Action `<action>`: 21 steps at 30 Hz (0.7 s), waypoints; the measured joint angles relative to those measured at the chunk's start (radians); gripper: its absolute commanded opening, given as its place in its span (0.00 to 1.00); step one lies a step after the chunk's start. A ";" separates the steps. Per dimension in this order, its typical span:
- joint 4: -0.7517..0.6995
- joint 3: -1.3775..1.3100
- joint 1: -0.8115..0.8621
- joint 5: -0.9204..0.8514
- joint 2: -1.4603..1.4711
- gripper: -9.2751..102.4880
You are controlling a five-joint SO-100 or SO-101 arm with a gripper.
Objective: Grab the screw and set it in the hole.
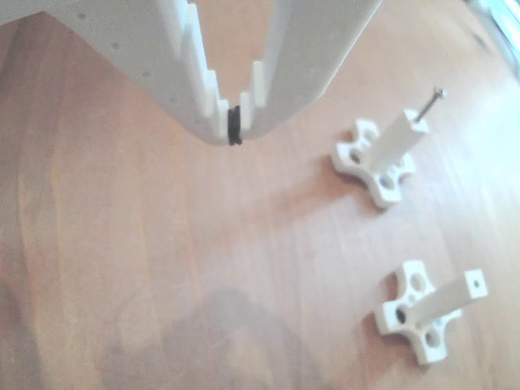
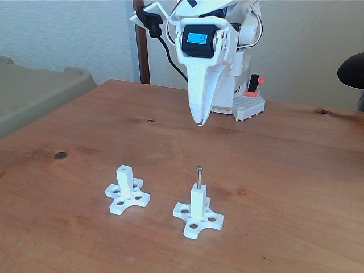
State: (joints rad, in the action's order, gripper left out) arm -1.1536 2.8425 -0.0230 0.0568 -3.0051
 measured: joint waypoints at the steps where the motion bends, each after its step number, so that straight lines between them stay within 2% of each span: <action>1: 0.000 0.006 0.005 0.000 -0.008 0.04; 21: 0.005 0.123 0.011 -0.021 -0.156 0.04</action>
State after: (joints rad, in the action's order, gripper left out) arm -1.1490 2.9652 -0.0123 0.0353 -3.1615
